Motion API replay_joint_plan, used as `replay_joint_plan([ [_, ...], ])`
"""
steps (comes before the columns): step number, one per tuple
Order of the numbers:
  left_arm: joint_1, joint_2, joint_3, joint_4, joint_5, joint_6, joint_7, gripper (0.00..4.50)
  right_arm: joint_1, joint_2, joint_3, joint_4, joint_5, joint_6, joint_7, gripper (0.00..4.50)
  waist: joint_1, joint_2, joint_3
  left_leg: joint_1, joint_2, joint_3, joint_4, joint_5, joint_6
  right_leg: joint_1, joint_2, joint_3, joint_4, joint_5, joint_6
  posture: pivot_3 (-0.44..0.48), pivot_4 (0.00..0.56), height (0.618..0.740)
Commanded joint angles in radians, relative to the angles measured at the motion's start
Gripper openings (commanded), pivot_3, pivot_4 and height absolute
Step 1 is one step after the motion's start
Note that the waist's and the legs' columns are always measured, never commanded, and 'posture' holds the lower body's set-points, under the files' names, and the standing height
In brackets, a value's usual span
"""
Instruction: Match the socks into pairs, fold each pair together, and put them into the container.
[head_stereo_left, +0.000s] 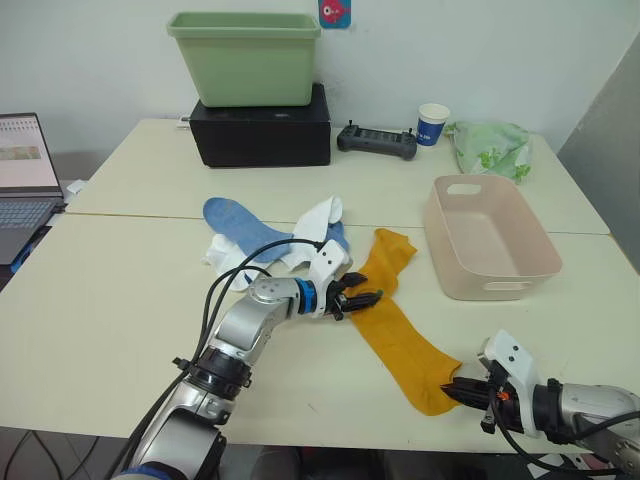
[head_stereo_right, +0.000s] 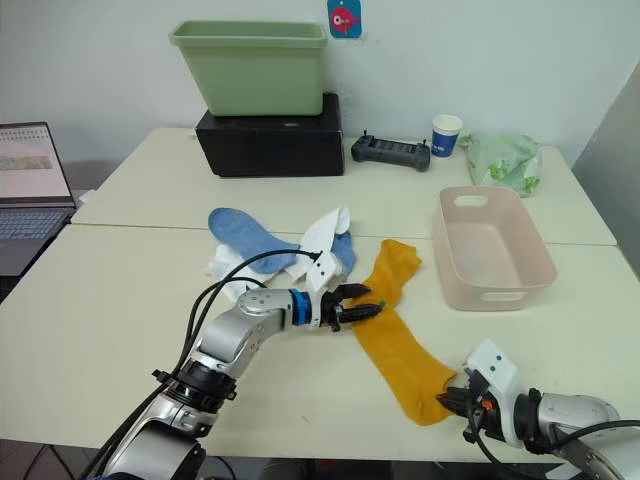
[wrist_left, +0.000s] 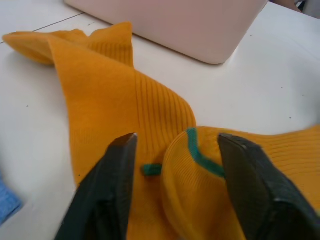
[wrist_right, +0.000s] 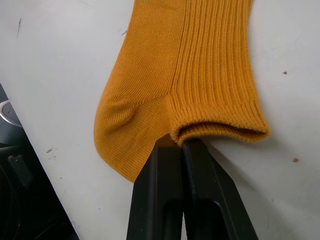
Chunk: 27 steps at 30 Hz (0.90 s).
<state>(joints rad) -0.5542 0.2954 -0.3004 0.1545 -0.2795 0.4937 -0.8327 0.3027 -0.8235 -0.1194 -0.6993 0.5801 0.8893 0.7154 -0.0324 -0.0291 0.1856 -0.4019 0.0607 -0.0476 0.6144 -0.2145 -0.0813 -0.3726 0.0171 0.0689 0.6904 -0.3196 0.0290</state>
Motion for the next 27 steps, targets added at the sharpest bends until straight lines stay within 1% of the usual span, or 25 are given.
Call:
replay_joint_plan([
  [1,-0.016,-0.017,-0.002,-0.008,0.013,-0.018,-0.012,1.36,0.0,0.004,-0.01,-0.035,0.011,-0.011,-0.007,0.0,0.0,0.0,0.0,0.0,0.0,0.0,0.0,0.0,0.0,0.0,0.0,0.0,0.0,0.0,0.0,0.0,0.15,0.73],
  [5,0.003,0.004,-0.001,-0.024,0.023,-0.001,-0.032,0.03,0.001,0.006,-0.013,-0.036,0.011,-0.01,-0.008,0.0,0.0,0.0,0.0,0.0,0.0,0.0,0.0,0.0,0.0,0.0,0.0,0.0,0.0,0.0,0.0,0.0,0.15,0.73],
  [11,0.017,0.028,0.033,-0.056,0.015,0.015,-0.023,0.03,-0.01,0.002,-0.016,-0.03,0.011,-0.021,-0.001,0.0,0.0,0.0,0.0,0.0,0.0,0.0,0.0,0.0,0.0,0.0,0.0,0.0,0.0,0.0,0.0,0.0,0.15,0.73],
  [16,0.048,0.061,0.11,-0.193,-0.035,0.096,0.012,0.03,-0.066,0.008,-0.038,-0.033,0.039,-0.036,0.016,0.0,-0.001,0.0,0.0,0.0,0.0,0.0,0.0,0.0,0.0,0.0,0.0,0.0,0.001,0.0,0.0,0.0,0.15,0.73],
  [18,0.068,0.072,0.156,-0.264,-0.081,0.164,0.031,0.03,-0.093,0.009,-0.038,-0.04,0.058,-0.033,0.019,0.0,0.0,0.0,0.0,0.0,0.001,0.0,0.0,0.0,0.0,0.0,0.0,-0.001,0.001,0.0,0.0,0.0,0.15,0.73],
  [22,0.222,0.142,0.356,-0.519,-0.242,0.365,0.093,0.03,-0.217,0.012,0.015,-0.048,0.108,-0.006,0.026,0.0,-0.016,0.0,0.0,0.001,0.001,0.0,0.0,0.0,0.0,0.0,0.0,0.001,0.001,0.0,0.0,0.0,0.15,0.73],
  [25,0.342,0.156,0.498,-0.637,-0.355,0.457,0.149,0.03,-0.265,0.007,0.047,-0.042,0.133,0.013,0.039,0.0,-0.016,0.0,0.0,0.001,0.002,-0.002,0.0,0.0,0.0,0.0,0.0,-0.001,0.001,0.0,0.0,0.0,0.15,0.73],
  [27,0.425,0.171,0.561,-0.698,-0.398,0.488,0.171,0.03,-0.287,0.002,0.068,-0.036,0.143,0.025,0.047,0.0,-0.013,0.0,0.0,0.001,0.002,-0.002,0.0,0.0,0.0,0.0,0.0,-0.002,0.001,0.0,0.0,0.0,0.15,0.73],
])
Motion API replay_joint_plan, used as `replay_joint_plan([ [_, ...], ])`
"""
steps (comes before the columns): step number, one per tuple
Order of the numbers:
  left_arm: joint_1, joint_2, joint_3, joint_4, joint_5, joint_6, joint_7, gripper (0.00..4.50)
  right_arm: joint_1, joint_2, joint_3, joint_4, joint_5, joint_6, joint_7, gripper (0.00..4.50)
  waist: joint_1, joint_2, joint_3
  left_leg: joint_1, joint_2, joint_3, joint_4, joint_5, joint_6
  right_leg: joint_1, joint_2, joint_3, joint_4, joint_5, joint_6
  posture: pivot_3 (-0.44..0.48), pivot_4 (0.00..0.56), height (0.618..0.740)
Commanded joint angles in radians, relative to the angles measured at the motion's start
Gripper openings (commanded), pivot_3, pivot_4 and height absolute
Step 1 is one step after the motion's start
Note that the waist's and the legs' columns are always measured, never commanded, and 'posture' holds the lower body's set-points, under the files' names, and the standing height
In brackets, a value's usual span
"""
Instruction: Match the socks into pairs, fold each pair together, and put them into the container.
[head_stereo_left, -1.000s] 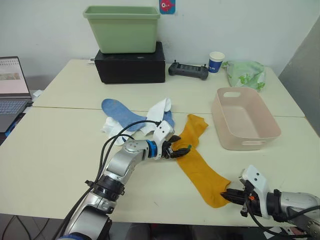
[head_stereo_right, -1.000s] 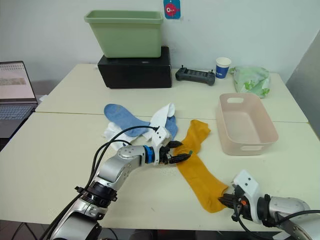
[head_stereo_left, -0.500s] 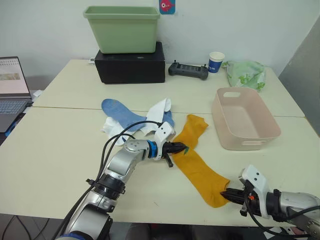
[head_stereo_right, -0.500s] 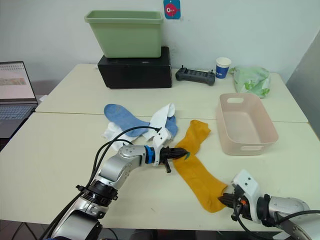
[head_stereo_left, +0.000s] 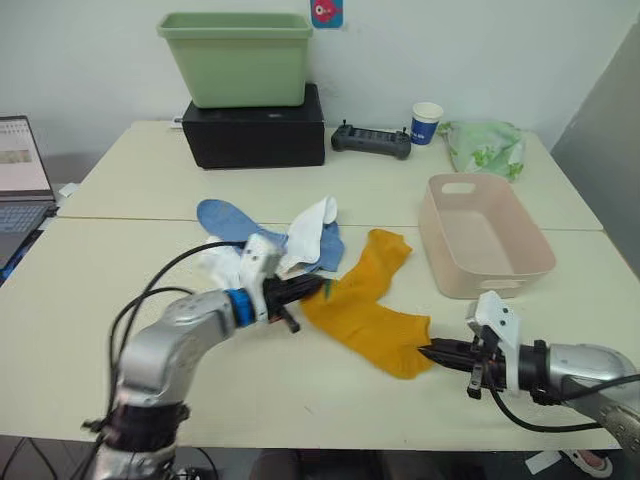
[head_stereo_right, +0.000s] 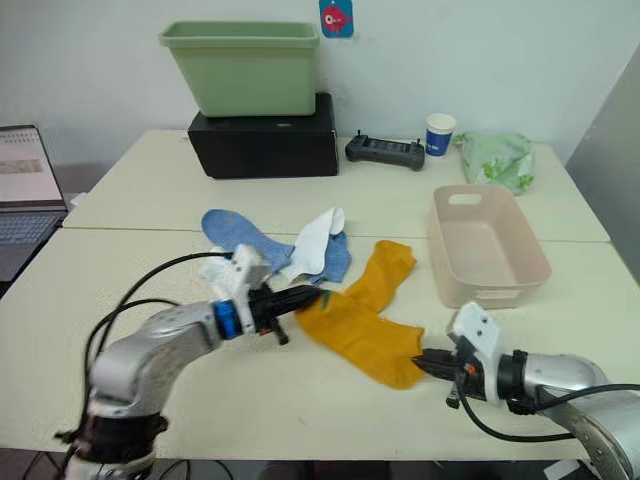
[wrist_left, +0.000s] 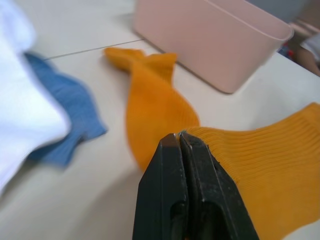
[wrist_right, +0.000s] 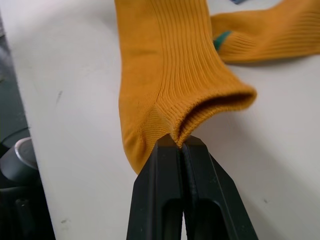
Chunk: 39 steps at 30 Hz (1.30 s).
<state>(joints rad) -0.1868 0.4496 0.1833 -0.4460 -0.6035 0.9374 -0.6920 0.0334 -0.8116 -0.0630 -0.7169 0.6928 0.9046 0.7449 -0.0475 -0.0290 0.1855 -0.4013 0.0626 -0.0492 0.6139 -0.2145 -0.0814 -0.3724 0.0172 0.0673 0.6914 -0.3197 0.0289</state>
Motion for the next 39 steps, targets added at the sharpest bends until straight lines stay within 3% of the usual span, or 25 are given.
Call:
replay_joint_plan([
  [1,0.115,0.02,0.108,-0.13,-0.098,0.061,0.043,0.03,-0.031,-0.009,0.031,-0.011,0.028,0.012,0.021,0.0,0.007,0.0,0.0,0.0,0.0,0.0,0.0,0.0,0.0,0.0,0.0,0.0,0.0,0.0,0.0,0.0,0.15,0.73],
  [7,0.453,-0.028,0.195,-0.268,-0.144,0.023,0.112,0.03,-0.082,-0.023,0.162,0.035,-0.004,0.031,0.062,0.0,0.015,-0.001,0.0,0.0,-0.001,0.002,0.001,0.0,0.0,0.0,-0.002,0.002,-0.001,0.0,0.0,0.0,0.15,0.73],
  [13,0.641,-0.029,0.117,-0.29,-0.06,-0.124,0.097,0.03,-0.1,-0.065,0.211,0.064,-0.013,0.063,0.08,0.0,0.02,-0.001,0.0,0.001,-0.001,0.0,0.001,0.0,0.0,0.0,-0.002,0.003,-0.002,0.0,-0.003,0.0,0.15,0.73],
  [24,0.684,0.008,-0.036,-0.184,0.114,-0.363,0.068,0.03,-0.166,-0.035,0.235,0.11,-0.01,0.173,0.017,0.0,0.017,-0.001,0.0,0.0,-0.001,0.003,0.0,0.0,0.0,-0.001,-0.001,0.002,-0.003,0.0,-0.003,0.0,0.15,0.73],
  [25,0.686,0.009,-0.038,-0.177,0.12,-0.37,0.072,0.21,-0.169,-0.031,0.233,0.111,-0.015,0.179,0.007,0.0,0.017,-0.001,0.0,0.0,-0.001,0.003,0.0,-0.001,0.0,-0.001,-0.001,0.003,-0.003,0.0,-0.003,0.0,0.15,0.73],
  [29,0.705,0.017,-0.05,-0.163,0.14,-0.415,0.06,1.21,-0.172,-0.029,0.226,0.116,-0.04,0.168,-0.01,1.03,0.016,-0.001,0.0,0.0,0.0,0.003,0.0,-0.001,0.0,-0.002,-0.001,0.003,-0.004,0.0,-0.003,0.0,0.15,0.73],
  [38,0.75,0.037,0.036,-0.179,0.118,-0.496,0.054,3.99,-0.118,-0.115,0.123,0.059,-0.032,0.106,0.045,4.34,0.016,0.0,-0.001,0.0,0.0,0.004,0.0,-0.001,0.001,-0.002,-0.002,0.003,-0.004,-0.003,-0.008,0.0,0.15,0.73],
  [39,0.752,0.047,0.062,-0.184,0.116,-0.515,0.045,4.27,-0.11,-0.124,0.102,0.051,-0.037,0.079,0.055,4.5,0.015,0.0,-0.001,0.0,0.0,0.004,0.0,-0.001,0.001,-0.002,-0.001,0.003,-0.003,-0.003,-0.008,0.0,0.15,0.73],
])
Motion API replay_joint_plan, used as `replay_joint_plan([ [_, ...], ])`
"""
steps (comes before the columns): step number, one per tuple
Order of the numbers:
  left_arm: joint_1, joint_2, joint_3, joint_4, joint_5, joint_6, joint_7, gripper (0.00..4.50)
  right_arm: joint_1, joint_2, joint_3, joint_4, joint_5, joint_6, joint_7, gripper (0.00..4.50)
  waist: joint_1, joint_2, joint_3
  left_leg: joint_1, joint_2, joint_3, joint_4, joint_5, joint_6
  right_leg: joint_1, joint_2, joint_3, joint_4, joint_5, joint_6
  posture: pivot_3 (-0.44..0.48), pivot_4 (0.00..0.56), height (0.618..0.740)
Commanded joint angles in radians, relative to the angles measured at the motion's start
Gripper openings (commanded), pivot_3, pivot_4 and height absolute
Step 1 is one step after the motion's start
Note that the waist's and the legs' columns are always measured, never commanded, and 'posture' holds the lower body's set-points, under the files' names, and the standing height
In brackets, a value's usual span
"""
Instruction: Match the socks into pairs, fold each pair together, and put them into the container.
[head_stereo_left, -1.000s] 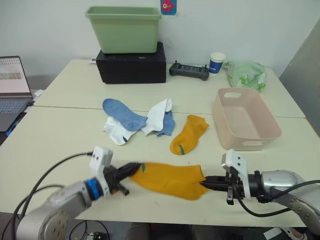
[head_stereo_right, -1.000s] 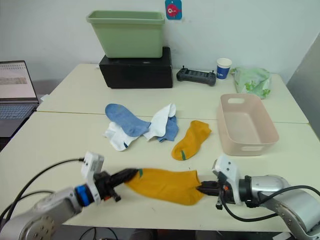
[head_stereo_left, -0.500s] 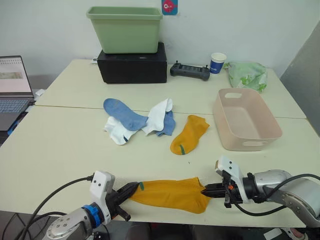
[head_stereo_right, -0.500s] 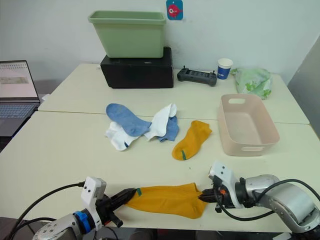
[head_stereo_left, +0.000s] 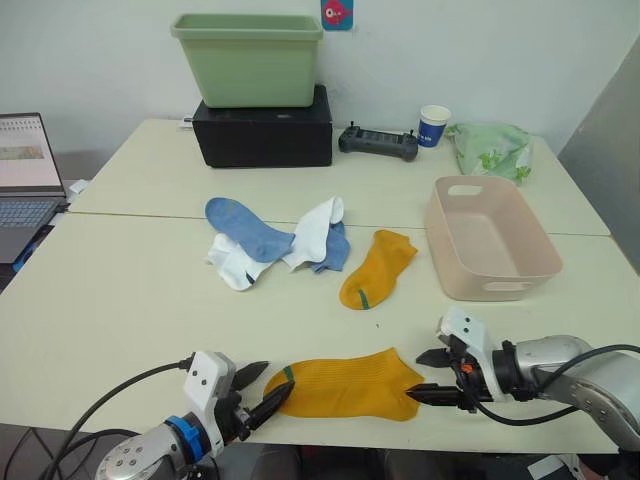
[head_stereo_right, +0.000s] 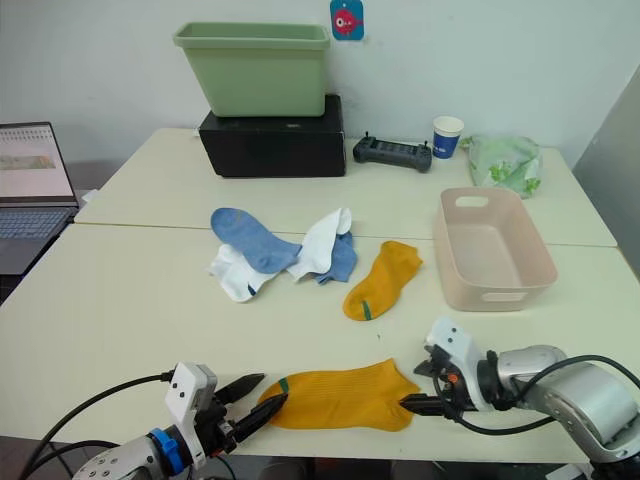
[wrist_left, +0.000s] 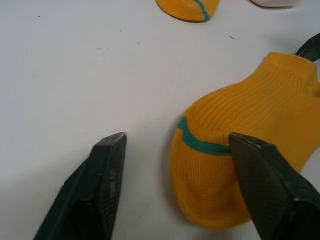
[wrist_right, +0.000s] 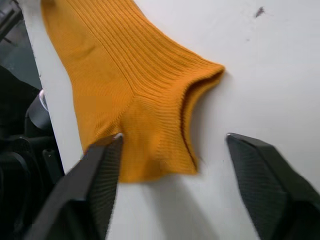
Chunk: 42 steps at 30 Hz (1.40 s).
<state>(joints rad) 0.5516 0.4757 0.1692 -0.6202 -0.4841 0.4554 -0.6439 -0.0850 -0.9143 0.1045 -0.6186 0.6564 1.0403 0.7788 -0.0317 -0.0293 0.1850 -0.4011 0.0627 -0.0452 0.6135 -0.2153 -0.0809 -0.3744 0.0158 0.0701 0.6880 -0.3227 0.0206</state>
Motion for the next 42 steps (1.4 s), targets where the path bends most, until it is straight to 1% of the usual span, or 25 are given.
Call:
replay_joint_plan([
  [1,0.013,0.028,0.091,-0.011,-0.003,-0.046,-0.01,4.4,0.013,-0.027,-0.076,-0.05,-0.006,-0.077,0.028,4.5,-0.001,0.0,0.0,0.0,0.0,0.0,0.0,0.0,0.0,0.0,0.0,0.0,0.0,0.0,0.0,0.0,0.15,0.73],
  [2,0.007,0.035,0.111,-0.011,-0.006,-0.059,-0.016,4.4,0.016,-0.027,-0.089,-0.053,-0.001,-0.088,0.035,4.5,-0.001,0.0,0.0,0.0,0.0,0.0,0.0,0.0,0.0,0.0,0.0,0.0,0.0,0.0,0.0,0.0,0.15,0.73],
  [4,-0.025,0.079,0.156,-0.024,-0.031,-0.075,-0.06,4.4,0.018,0.02,-0.109,-0.066,0.004,-0.14,0.018,4.5,0.0,0.0,0.0,0.0,0.0,0.0,-0.001,0.0,0.0,0.0,0.0,-0.001,0.0,0.0,0.0,0.0,0.15,0.73],
  [6,-0.056,0.101,0.175,-0.023,-0.052,-0.07,-0.073,4.4,0.015,0.056,-0.112,-0.07,0.002,-0.169,0.002,4.5,0.0,0.0,0.0,0.0,0.0,0.0,-0.001,0.0,0.0,-0.001,0.0,-0.001,0.0,0.0,0.0,0.0,0.15,0.73],
  [9,-0.136,0.119,0.16,-0.014,-0.056,-0.05,-0.065,4.4,-0.002,0.108,-0.09,-0.06,-0.046,-0.21,-0.048,4.5,-0.001,0.0,0.0,0.0,0.0,0.001,-0.001,0.0,0.0,0.0,0.0,0.0,-0.001,0.0,0.001,0.0,0.15,0.73],
  [11,-0.213,0.136,0.123,-0.01,-0.05,-0.033,-0.066,4.4,-0.011,0.14,-0.073,-0.043,-0.08,-0.231,-0.085,4.5,0.0,0.0,0.0,-0.001,0.0,0.001,-0.001,0.0,0.0,0.0,0.0,0.0,-0.002,0.003,0.006,0.0,0.15,0.73],
  [12,-0.251,0.147,0.1,-0.008,-0.052,-0.022,-0.073,4.4,-0.014,0.152,-0.067,-0.037,-0.093,-0.242,-0.093,4.5,0.001,0.0,0.0,0.0,0.0,0.001,-0.001,0.0,0.0,0.0,0.0,0.0,-0.001,0.003,0.006,0.0,0.15,0.73],
  [13,-0.321,0.168,0.047,0.001,-0.049,-0.004,-0.102,4.4,-0.022,0.173,-0.075,-0.027,-0.094,-0.244,-0.108,4.5,0.003,0.0,0.0,0.0,0.0,0.001,-0.001,0.0,0.0,0.0,0.0,0.0,-0.001,0.004,0.006,0.0,0.15,0.73],
  [15,-0.457,0.181,-0.051,0.048,-0.008,0.019,-0.109,4.4,-0.028,0.192,-0.09,-0.015,-0.093,-0.25,-0.115,4.5,0.005,0.0,0.0,0.0,0.0,0.001,-0.001,0.0,0.0,0.0,0.0,0.0,-0.001,0.004,0.006,0.0,0.15,0.73],
  [19,-0.65,0.148,-0.2,0.163,0.058,0.031,-0.114,4.4,-0.001,0.176,-0.118,-0.007,-0.101,-0.271,-0.104,4.5,0.003,0.0,0.0,-0.001,-0.001,0.001,-0.001,0.0,0.0,0.001,0.0,0.0,-0.003,0.005,0.008,0.0,0.15,0.73],
  [23,-0.749,0.12,-0.308,0.258,0.134,-0.001,-0.128,4.4,0.011,0.18,-0.158,-0.015,-0.077,-0.264,-0.109,4.5,-0.003,0.0,0.0,-0.001,0.0,0.001,-0.001,0.0,0.0,0.001,0.001,0.001,-0.004,0.005,0.008,0.0,0.15,0.73],
  [24,-0.783,0.103,-0.343,0.294,0.159,-0.009,-0.129,4.4,0.019,0.176,-0.177,-0.025,-0.063,-0.256,-0.107,4.5,-0.001,0.0,0.0,-0.001,0.0,0.0,-0.001,0.0,0.0,0.001,0.001,0.0,-0.004,0.005,0.008,0.0,0.15,0.73],
  [27,-0.903,0.013,-0.455,0.446,0.242,-0.035,-0.124,4.4,0.045,0.166,-0.232,-0.053,-0.041,-0.228,-0.122,4.5,0.004,0.0,0.0,-0.002,0.0,0.0,-0.002,0.0,0.001,0.001,0.001,-0.001,-0.004,0.005,0.008,0.0,0.15,0.73],
  [29,-0.945,-0.027,-0.481,0.531,0.284,-0.043,-0.107,4.4,0.047,0.168,-0.238,-0.065,-0.041,-0.213,-0.137,4.5,0.006,0.0,0.0,-0.002,-0.001,-0.001,-0.002,0.0,0.001,0.002,0.001,-0.002,-0.004,0.005,0.008,0.0,0.15,0.73],
  [32,-0.994,-0.078,-0.52,0.631,0.326,-0.091,-0.122,3.82,0.047,0.174,-0.243,-0.08,-0.037,-0.195,-0.166,4.5,0.0,0.0,0.0,-0.002,-0.001,0.0,-0.001,0.0,0.001,0.002,0.001,0.0,-0.005,0.005,0.009,0.0,0.15,0.73],
  [34,-1.009,-0.096,-0.53,0.663,0.338,-0.1,-0.134,3.18,0.047,0.174,-0.242,-0.089,-0.029,-0.187,-0.175,4.5,-0.001,0.001,0.0,-0.002,-0.001,0.0,-0.001,0.0,0.001,0.001,0.001,0.0,-0.005,0.005,0.009,0.0,0.15,0.73],
  [35,-1.018,-0.097,-0.546,0.682,0.357,-0.104,-0.143,2.94,0.045,0.176,-0.246,-0.098,-0.022,-0.178,-0.182,4.5,-0.001,0.001,0.0,-0.002,-0.001,0.0,-0.001,0.0,0.001,0.001,0.002,0.0,-0.005,0.005,0.009,0.0,0.15,0.73],
  [38,-1.037,-0.1,-0.568,0.728,0.397,-0.123,-0.158,1.95,0.041,0.176,-0.255,-0.115,-0.006,-0.161,-0.197,4.5,0.002,0.001,-0.001,-0.002,-0.001,-0.002,-0.001,0.0,0.001,0.001,0.002,-0.001,-0.004,0.005,0.009,0.0,0.15,0.73],
  [40,-1.032,-0.09,-0.556,0.725,0.398,-0.132,-0.175,1.32,0.042,0.172,-0.263,-0.117,-0.004,-0.157,-0.201,4.5,0.002,0.002,-0.001,-0.002,-0.001,-0.001,-0.001,0.0,0.001,0.002,0.001,-0.001,-0.005,0.005,0.009,0.0,0.15,0.73],
  [41,-1.027,-0.082,-0.546,0.717,0.395,-0.136,-0.183,0.93,0.041,0.17,-0.264,-0.117,-0.002,-0.157,-0.202,4.5,0.001,0.001,-0.001,-0.002,-0.001,-0.001,-0.001,0.0,0.001,0.002,0.001,-0.001,-0.005,0.005,0.009,0.0,0.15,0.73],
  [42,-1.02,-0.077,-0.533,0.707,0.387,-0.134,-0.188,0.69,0.039,0.169,-0.265,-0.116,-0.001,-0.156,-0.204,4.5,0.001,0.002,-0.001,-0.002,-0.001,-0.001,-0.001,0.0,0.001,0.002,0.001,0.0,-0.005,0.006,0.01,0.0,0.15,0.73],
])
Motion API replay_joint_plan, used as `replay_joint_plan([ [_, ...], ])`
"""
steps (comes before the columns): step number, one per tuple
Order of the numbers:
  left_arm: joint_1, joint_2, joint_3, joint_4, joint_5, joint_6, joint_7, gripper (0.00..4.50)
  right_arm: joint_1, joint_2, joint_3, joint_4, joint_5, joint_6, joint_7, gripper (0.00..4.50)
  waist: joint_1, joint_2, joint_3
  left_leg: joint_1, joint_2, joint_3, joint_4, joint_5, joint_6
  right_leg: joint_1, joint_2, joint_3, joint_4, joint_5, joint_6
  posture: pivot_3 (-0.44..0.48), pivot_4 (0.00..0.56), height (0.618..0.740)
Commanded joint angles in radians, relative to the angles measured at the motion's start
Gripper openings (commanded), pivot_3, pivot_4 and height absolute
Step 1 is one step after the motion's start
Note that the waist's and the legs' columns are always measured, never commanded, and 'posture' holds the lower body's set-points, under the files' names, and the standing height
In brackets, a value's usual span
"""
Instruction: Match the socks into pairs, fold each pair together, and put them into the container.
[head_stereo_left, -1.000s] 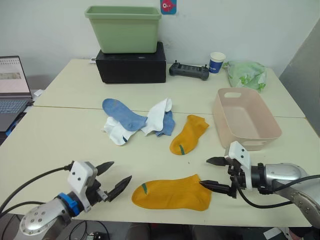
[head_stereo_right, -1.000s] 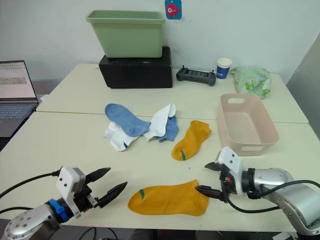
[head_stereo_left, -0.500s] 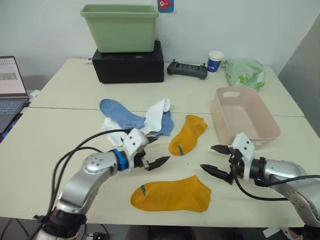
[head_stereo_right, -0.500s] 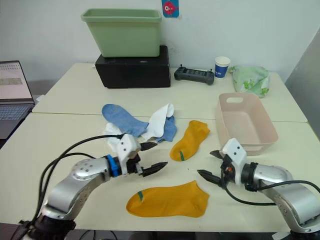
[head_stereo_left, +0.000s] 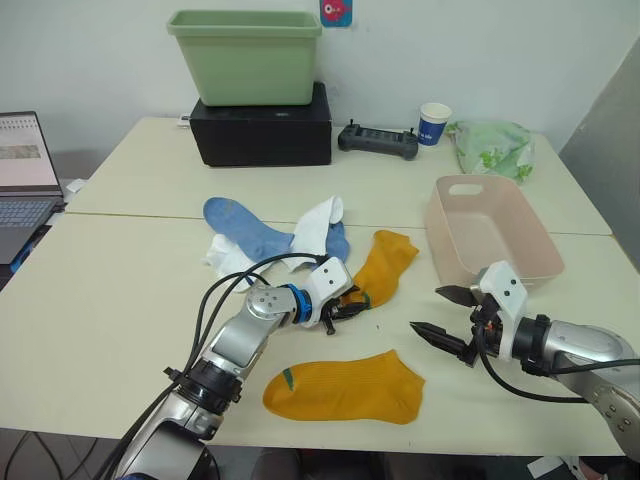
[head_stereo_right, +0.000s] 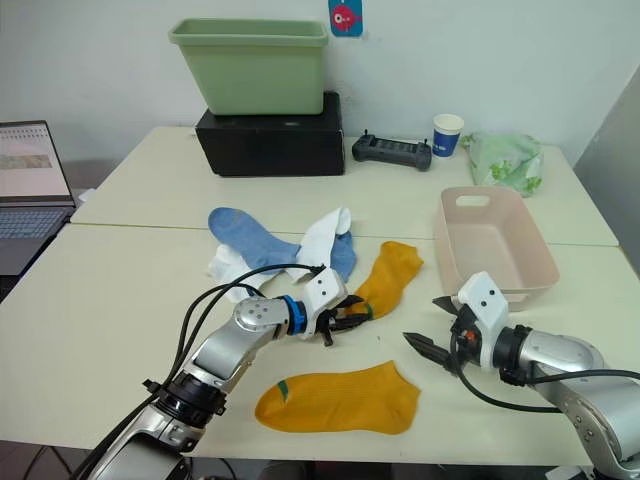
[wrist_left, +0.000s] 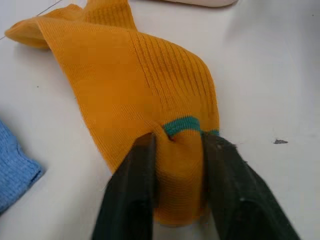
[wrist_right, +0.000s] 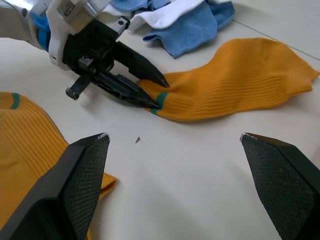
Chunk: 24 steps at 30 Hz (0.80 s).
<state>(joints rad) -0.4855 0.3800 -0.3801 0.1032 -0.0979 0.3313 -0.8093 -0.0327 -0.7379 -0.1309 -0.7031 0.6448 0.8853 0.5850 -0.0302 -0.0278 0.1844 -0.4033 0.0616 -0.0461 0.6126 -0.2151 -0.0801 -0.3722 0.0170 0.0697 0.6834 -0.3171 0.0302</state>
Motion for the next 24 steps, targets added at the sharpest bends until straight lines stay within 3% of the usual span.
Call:
replay_joint_plan([
  [1,0.026,0.027,0.029,-0.029,-0.006,-0.004,-0.027,0.38,-0.015,-0.008,-0.028,-0.029,0.011,-0.002,-0.011,4.5,-0.001,0.0,0.0,0.0,0.0,0.0,0.0,0.0,0.0,0.0,0.0,0.0,0.0,0.0,0.0,0.0,0.15,0.73],
  [2,0.036,0.04,0.04,-0.044,-0.013,-0.001,-0.036,0.07,-0.017,-0.009,-0.027,-0.027,0.011,-0.003,-0.012,4.5,-0.002,0.0,0.0,0.0,0.0,0.0,0.0,0.0,0.0,0.0,0.0,0.0,0.0,0.0,0.0,0.0,0.15,0.73],
  [3,0.05,0.055,0.051,-0.062,-0.02,-0.001,-0.046,0.03,-0.02,-0.009,-0.025,-0.025,0.011,-0.004,-0.011,4.5,-0.003,0.0,0.0,0.001,0.0,0.0,0.0,0.0,0.0,0.0,0.0,0.0,0.001,0.0,0.0,0.0,0.15,0.73],
  [9,0.17,0.179,0.169,-0.216,-0.111,0.022,-0.12,0.03,-0.039,-0.014,-0.006,-0.014,0.007,-0.012,0.004,4.5,-0.006,0.001,0.0,0.001,0.002,-0.001,0.0,0.0,0.0,-0.001,0.001,0.0,0.001,0.0,0.0,0.0,0.15,0.73],
  [14,0.325,0.343,0.314,-0.251,-0.197,-0.028,-0.237,0.03,-0.057,-0.035,0.056,0.012,-0.035,-0.061,0.054,4.5,-0.008,0.001,0.0,0.001,0.002,0.001,-0.001,0.0,0.0,-0.001,0.0,0.0,0.001,0.0,0.0,0.0,0.15,0.73],
  [22,0.311,0.348,0.334,-0.149,-0.192,-0.102,-0.26,0.03,-0.117,-0.033,0.164,0.069,-0.134,-0.166,0.104,4.5,0.003,0.001,0.0,0.001,0.0,0.002,0.0,0.0,0.0,0.0,-0.002,0.0,0.0,0.001,0.0,0.0,0.15,0.73],
  [24,0.317,0.365,0.343,-0.14,-0.175,-0.166,-0.274,0.52,-0.133,-0.039,0.198,0.083,-0.156,-0.188,0.128,4.5,0.001,0.001,0.0,0.0,0.001,0.002,0.0,0.0,0.0,-0.001,-0.001,0.0,0.0,0.001,0.0,0.0,0.15,0.73],
])
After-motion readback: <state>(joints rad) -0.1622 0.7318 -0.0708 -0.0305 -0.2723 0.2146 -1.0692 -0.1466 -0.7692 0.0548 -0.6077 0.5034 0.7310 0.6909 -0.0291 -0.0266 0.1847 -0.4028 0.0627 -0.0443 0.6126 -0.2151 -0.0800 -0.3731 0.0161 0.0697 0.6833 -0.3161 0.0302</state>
